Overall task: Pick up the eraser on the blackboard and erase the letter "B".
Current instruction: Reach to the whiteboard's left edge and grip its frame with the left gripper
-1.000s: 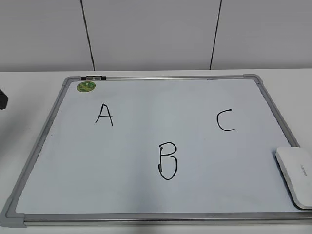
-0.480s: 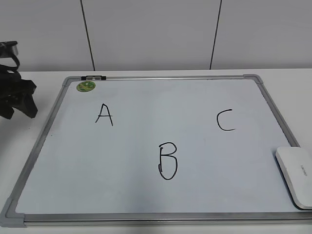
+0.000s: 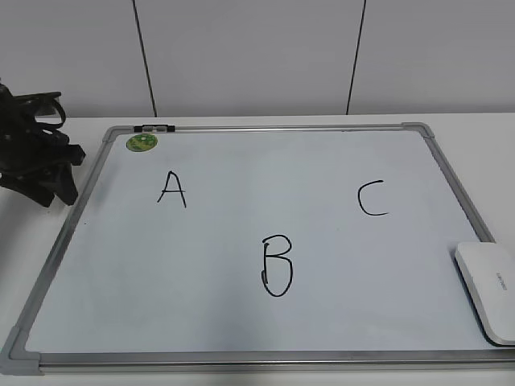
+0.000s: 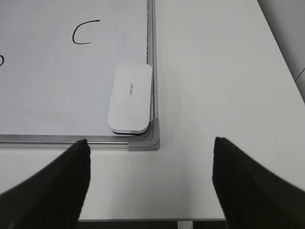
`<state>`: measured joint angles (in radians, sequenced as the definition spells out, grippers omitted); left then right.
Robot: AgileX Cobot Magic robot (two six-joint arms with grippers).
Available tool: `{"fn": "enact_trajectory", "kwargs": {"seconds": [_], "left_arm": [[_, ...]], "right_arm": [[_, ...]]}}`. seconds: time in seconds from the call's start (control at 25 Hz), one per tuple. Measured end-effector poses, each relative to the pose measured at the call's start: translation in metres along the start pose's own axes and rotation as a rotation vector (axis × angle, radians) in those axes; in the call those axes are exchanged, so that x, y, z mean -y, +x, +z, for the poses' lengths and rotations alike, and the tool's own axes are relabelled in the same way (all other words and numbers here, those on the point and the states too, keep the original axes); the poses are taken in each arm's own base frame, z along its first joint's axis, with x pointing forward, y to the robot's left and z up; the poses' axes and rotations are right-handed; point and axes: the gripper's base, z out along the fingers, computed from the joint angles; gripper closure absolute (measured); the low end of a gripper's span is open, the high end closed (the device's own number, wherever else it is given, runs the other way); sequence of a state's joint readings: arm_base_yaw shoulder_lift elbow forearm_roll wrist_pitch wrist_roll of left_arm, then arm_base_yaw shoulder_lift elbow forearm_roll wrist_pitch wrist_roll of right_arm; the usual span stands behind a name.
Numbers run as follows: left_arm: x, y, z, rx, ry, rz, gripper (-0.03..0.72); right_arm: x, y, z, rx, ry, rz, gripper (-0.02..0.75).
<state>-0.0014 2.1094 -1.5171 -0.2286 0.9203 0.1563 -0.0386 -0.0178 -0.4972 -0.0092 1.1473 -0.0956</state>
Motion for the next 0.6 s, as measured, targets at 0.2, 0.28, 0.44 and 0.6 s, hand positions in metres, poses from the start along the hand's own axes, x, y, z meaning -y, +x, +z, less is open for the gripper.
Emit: {"fn": "enact_trajectory", "kwargs": {"seconds": [0.2, 0.28, 0.44, 0.6], "left_arm": [[-0.003, 0.001, 0.016, -0.035, 0.004, -0.009, 0.385], [-0.003, 0.002, 0.021, -0.047, 0.004, -0.011, 0.387], [-0.004, 0.001, 0.022, -0.048, 0.004, -0.011, 0.392], [-0.004, 0.001, 0.022, -0.044, 0.004, -0.011, 0.423]], "right_arm": [[0.000, 0.000, 0.000, 0.000, 0.000, 0.000, 0.146], [0.000, 0.000, 0.000, 0.000, 0.000, 0.000, 0.146], [0.000, 0.000, 0.000, 0.000, 0.000, 0.000, 0.146], [0.000, 0.000, 0.000, 0.000, 0.000, 0.000, 0.146]]}}
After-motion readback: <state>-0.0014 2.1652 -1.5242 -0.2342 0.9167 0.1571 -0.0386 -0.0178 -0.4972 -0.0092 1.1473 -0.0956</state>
